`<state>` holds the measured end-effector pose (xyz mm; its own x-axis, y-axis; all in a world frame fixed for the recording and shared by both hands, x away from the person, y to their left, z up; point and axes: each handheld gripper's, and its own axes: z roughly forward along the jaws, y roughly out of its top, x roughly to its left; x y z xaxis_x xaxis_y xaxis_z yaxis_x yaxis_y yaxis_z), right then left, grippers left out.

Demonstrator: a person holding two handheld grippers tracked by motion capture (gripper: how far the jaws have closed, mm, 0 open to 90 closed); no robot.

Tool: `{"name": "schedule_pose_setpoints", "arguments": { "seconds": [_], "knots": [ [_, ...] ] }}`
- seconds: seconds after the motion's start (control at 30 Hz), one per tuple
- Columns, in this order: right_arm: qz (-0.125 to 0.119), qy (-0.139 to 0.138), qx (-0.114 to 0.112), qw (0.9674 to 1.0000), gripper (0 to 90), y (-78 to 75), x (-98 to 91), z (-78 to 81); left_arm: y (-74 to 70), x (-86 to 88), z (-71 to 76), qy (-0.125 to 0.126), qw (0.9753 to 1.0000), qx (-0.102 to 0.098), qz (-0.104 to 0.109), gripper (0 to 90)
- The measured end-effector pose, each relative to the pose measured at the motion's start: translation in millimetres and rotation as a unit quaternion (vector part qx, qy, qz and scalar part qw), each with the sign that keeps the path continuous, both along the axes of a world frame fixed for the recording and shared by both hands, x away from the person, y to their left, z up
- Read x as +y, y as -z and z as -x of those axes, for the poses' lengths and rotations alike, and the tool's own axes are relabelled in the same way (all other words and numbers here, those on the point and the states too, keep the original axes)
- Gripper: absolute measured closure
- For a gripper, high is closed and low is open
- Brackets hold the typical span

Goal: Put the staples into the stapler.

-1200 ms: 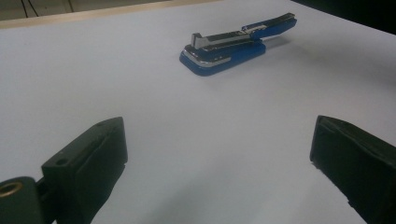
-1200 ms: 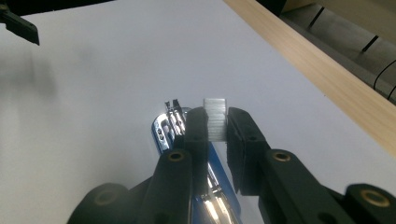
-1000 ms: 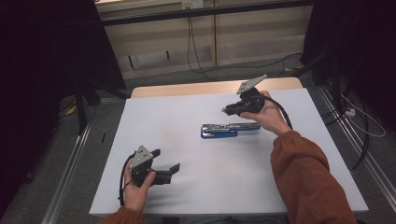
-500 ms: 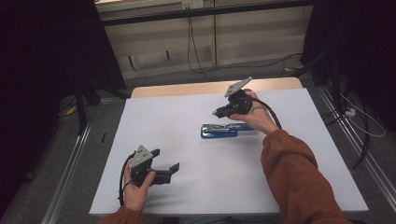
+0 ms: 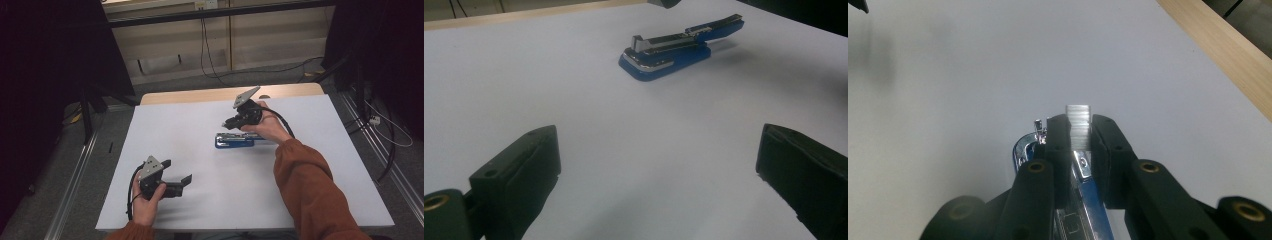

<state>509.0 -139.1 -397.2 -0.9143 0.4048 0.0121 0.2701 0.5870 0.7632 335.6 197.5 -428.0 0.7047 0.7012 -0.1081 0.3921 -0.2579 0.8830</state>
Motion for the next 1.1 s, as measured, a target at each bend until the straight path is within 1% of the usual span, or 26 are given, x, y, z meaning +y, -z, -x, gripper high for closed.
{"name": "schedule_pose_setpoints", "arguments": {
  "seconds": [0.07, 0.27, 0.4, 0.5, 0.57, 0.73, 0.8, 0.9, 1.0, 1.1],
  "knots": [
    [-0.002, -0.009, 0.002, 1.0, 79.3, 0.9, 1.2, -0.3, -0.1, 0.0, -0.1, 0.001, 1.0, 0.002, -0.002, 4.3],
    [0.003, -0.031, 0.004, 0.9995, 79.3, 2.4, 7.1, -1.2, -0.2, 0.2, 0.0, 0.001, 1.0, 0.001, -0.001, 4.3],
    [0.009, -0.036, 0.015, 0.9992, 79.3, 3.6, 10.5, -2.6, -0.1, 0.4, -0.5, 0.002, 1.0, 0.002, 0.001, 4.3],
    [0.017, -0.041, 0.018, 0.9989, 79.3, 4.8, 11.9, -3.5, 0.0, 0.3, -0.4, 0.003, 1.0, 0.002, 0.001, 4.3],
    [0.022, -0.046, 0.016, 0.9986, 79.3, 5.7, 12.2, -4.5, 0.1, 0.3, -0.6, 0.004, 1.0, 0.002, 0.002, 4.3],
    [0.031, -0.048, 0.016, 0.9982, 79.3, 9.1, 12.8, -5.5, 0.0, 0.2, -0.6, 0.004, 1.0, 0.003, 0.001, 4.3],
    [0.039, -0.053, 0.016, 0.9977, 79.3, 10.8, 14.2, -5.2, 0.0, -0.1, -0.4, 0.003, 1.0, 0.002, 0.0, 4.3],
    [0.043, -0.06, 0.015, 0.9971, 79.3, 12.2, 15.3, -5.2, 0.1, -0.1, -0.5, 0.003, 1.0, 0.003, 0.001, 4.3],
    [0.046, -0.058, 0.01, 0.9972, 79.3, 11.4, 15.1, -5.2, 0.2, 0.1, -0.7, 0.005, 1.0, 0.004, 0.002, 4.3],
    [0.049, -0.065, 0.01, 0.9966, 79.3, 11.0, 15.4, -4.2, 0.2, 0.2, -0.9, 0.006, 1.0, 0.003, -0.001, 4.4]
  ]
}}
